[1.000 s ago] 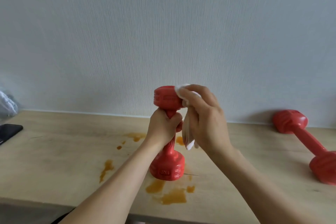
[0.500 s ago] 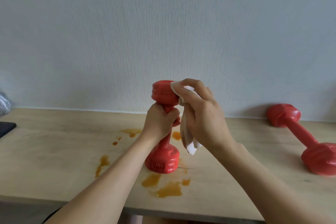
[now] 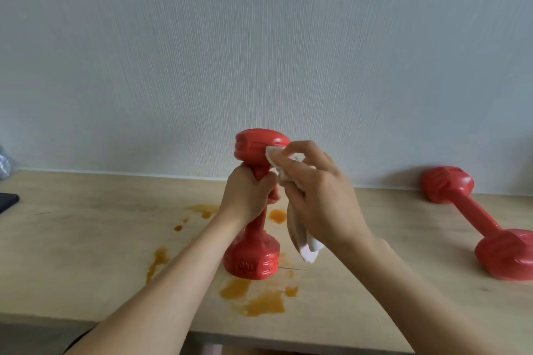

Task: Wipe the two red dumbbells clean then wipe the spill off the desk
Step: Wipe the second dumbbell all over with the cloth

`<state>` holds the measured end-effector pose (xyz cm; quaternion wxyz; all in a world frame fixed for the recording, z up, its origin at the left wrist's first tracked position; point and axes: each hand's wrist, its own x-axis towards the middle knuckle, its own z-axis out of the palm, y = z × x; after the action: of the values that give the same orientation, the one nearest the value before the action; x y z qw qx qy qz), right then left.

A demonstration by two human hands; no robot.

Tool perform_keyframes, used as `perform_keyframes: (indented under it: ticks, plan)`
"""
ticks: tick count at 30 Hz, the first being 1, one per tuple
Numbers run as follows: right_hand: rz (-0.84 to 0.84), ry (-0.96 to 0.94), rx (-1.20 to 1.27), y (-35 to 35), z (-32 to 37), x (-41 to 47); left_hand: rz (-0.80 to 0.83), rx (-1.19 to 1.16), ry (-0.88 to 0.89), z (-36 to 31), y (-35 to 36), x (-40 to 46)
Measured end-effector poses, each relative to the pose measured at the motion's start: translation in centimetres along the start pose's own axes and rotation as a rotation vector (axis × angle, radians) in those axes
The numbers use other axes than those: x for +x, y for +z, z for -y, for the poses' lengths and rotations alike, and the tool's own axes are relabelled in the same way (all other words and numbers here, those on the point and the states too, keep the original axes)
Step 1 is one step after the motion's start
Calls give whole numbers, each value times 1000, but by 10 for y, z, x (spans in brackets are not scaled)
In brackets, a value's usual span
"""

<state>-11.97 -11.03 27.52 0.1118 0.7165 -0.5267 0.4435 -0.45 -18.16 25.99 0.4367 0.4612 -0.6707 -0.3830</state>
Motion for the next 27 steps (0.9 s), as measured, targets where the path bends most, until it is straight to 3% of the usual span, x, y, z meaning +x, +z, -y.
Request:
perform_keyframes:
  ticks: [7,13,21,25,27]
  plan:
    - [12,117,73,2,-25,-3,-14,-69,-33,1,2,0]
    - [-33,-32,-48,0,1,4,-8,-21,7,1,-2,-1]
    - [-34,86,156,-3,-10,3,28,-44,13,1,-1,-1]
    - [-44,175,115,-4,-24,1,41,-72,-7,2,-3,-3]
    - [-90,123,62,-4,-21,2,38,-76,-16,2,-4,-3]
